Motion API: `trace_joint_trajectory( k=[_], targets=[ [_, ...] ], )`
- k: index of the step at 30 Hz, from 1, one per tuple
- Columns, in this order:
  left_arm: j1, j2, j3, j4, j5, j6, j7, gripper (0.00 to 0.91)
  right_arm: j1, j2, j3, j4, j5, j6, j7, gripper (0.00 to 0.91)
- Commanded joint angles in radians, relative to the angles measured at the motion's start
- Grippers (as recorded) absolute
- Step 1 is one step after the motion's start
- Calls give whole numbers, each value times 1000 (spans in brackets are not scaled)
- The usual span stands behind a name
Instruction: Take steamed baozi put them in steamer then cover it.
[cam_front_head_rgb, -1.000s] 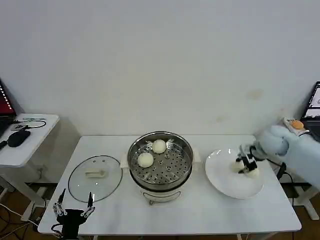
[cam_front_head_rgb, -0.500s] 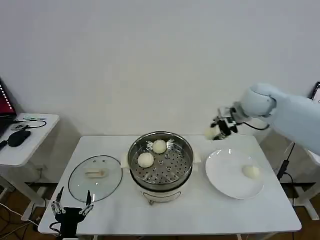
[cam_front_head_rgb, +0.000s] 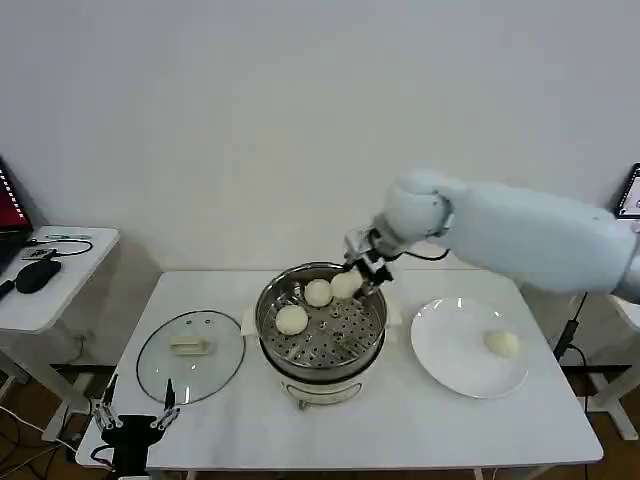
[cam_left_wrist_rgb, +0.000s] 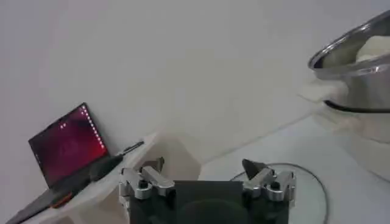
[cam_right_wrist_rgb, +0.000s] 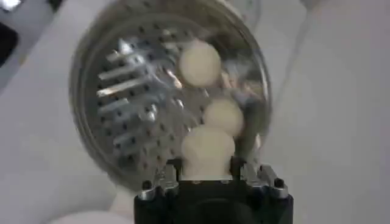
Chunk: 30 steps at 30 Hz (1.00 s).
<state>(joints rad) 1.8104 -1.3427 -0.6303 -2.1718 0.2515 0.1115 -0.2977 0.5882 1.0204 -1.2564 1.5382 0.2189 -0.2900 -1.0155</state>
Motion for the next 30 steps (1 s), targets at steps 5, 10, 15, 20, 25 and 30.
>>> trace_joint_trajectory(
  k=[5,10,15,20,25,30],
  targets=[
    [7,-19,0,-6,9,0,-4,907,-35,102,-46,14,-111,151,-25,544],
    [16,-23,-3,-4,3,-1,-7,907,-75,110,-59,15,-138,183,-13,544],
    [21,-24,-6,-6,-3,-2,-10,907,-82,117,-69,13,-160,221,-7,544],
    [18,-26,-2,-5,-3,-1,-11,907,-85,121,-73,-3,-182,260,-20,564],
    [16,-22,-4,-3,-9,-1,-11,907,-89,112,-80,-1,-182,282,-16,564],
    [15,-22,-1,-2,-12,-1,-11,907,-88,111,-82,-1,-178,285,-14,564]
  ],
)
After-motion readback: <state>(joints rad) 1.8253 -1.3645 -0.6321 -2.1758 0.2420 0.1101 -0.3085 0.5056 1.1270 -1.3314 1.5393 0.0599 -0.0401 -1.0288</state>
